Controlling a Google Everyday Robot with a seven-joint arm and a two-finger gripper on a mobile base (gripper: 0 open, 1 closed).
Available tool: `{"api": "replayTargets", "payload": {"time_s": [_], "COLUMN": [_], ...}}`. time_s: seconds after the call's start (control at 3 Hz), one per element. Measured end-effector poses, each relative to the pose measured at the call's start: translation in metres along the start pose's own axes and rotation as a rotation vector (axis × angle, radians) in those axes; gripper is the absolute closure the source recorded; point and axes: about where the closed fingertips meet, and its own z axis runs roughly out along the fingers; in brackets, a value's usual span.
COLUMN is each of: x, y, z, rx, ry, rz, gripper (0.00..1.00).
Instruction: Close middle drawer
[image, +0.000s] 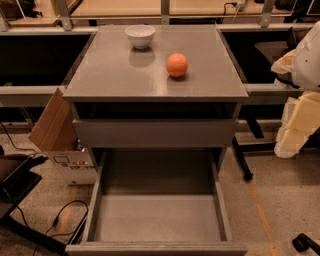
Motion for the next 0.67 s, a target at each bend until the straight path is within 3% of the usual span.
{"api": "replayTargets", "payload": {"time_s": [0.33,0.67], "x": [0.000,0.010], "y": [0.000,0.026], "z": [0.000,0.038], "rx": [0.000,-0.032], "ry": [0.000,-0.055], "rz": [0.000,0.013], "gripper": [0.00,0.01]}}
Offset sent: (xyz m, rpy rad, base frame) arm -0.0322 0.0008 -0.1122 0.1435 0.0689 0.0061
